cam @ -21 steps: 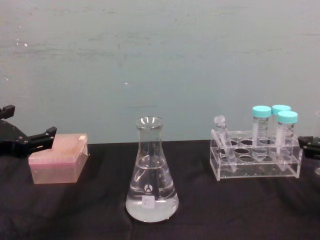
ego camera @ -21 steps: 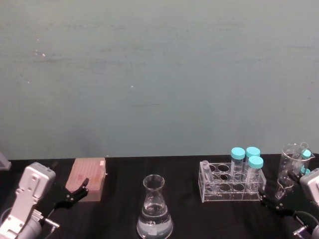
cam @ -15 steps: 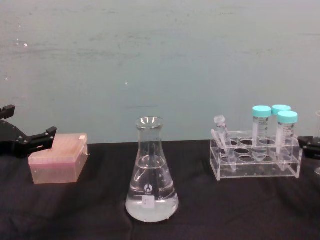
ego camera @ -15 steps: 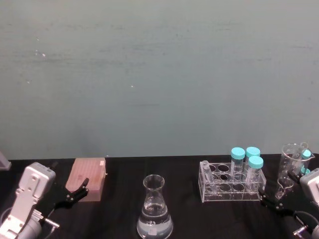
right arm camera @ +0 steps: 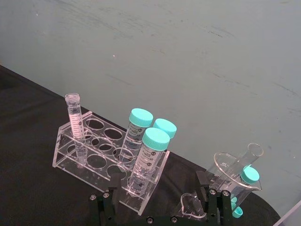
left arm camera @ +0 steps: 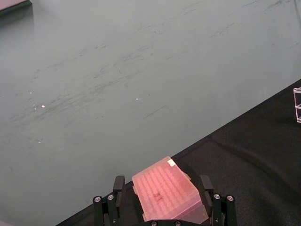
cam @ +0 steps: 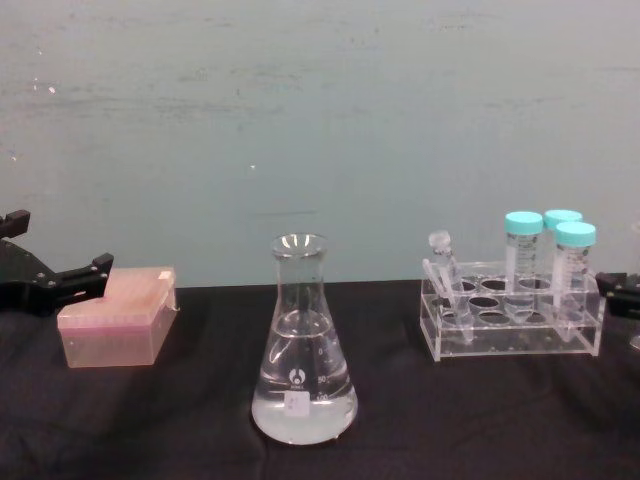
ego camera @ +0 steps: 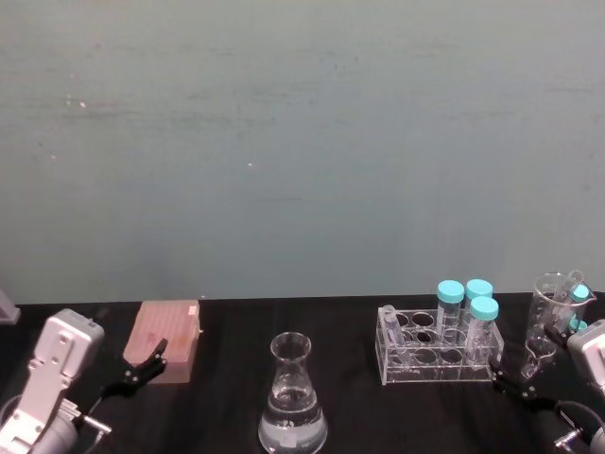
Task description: Pour the liquid from the test tube into the beaker using one hand.
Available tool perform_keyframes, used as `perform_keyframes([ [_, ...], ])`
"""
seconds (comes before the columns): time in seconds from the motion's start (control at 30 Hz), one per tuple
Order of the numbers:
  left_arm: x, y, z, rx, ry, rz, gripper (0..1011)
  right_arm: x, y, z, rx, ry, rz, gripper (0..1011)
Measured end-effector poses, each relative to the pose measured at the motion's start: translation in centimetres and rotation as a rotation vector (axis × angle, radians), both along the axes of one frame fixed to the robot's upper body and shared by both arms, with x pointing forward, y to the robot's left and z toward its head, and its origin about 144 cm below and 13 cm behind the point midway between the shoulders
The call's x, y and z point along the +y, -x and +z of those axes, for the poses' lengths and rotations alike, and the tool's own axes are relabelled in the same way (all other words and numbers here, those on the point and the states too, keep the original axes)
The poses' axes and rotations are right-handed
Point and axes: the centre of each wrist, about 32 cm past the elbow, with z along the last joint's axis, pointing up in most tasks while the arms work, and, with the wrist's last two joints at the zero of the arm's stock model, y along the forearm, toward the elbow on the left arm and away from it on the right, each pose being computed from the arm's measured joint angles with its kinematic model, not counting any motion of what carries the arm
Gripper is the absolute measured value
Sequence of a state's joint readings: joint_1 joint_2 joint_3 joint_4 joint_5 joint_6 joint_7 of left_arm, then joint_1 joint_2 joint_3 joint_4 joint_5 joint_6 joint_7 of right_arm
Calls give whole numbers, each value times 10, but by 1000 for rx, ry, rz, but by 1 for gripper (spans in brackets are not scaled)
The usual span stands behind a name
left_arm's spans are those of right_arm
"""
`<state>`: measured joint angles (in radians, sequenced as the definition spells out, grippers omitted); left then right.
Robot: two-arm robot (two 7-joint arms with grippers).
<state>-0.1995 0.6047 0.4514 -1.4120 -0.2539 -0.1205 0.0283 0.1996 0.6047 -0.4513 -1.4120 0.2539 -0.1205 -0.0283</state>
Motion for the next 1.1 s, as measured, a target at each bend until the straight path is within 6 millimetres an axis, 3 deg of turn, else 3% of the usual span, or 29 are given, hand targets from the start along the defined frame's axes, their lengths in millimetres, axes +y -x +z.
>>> perform_keyframes([
  [1.1, 0, 0, 0, 0, 0, 0, 1000, -1, -5, 3, -7, 4, 11, 1000],
])
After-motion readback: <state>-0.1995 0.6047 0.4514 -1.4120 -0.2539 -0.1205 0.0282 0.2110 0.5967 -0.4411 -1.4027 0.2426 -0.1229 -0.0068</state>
